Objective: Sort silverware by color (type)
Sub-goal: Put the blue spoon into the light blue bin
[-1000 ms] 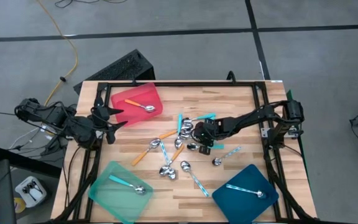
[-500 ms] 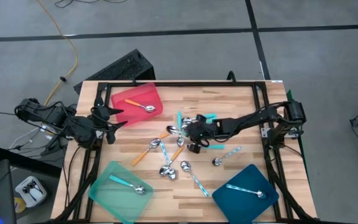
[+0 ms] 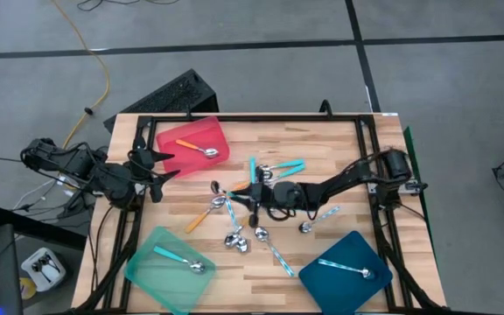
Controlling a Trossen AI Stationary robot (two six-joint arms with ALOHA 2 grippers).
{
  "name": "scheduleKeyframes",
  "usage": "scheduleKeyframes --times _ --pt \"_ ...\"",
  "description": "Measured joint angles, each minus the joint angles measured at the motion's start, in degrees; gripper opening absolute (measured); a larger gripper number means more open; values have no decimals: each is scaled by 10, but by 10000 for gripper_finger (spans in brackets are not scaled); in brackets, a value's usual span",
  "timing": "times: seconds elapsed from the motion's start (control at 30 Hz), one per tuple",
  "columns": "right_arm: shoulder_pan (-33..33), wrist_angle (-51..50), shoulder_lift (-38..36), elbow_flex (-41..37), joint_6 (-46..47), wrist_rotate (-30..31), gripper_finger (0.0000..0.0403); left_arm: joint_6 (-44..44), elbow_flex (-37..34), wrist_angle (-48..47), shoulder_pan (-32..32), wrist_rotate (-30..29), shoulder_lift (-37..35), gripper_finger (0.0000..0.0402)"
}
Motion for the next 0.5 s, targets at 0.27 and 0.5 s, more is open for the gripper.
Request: scheduleKeyframes --times 0.27,0.5 --pt "1 124 114 105 8 -133 78 0 0 0 0 -1 0 226" --pt "6 54 201 259 10 -218 78 2 0 5 0 -1 -1 226"
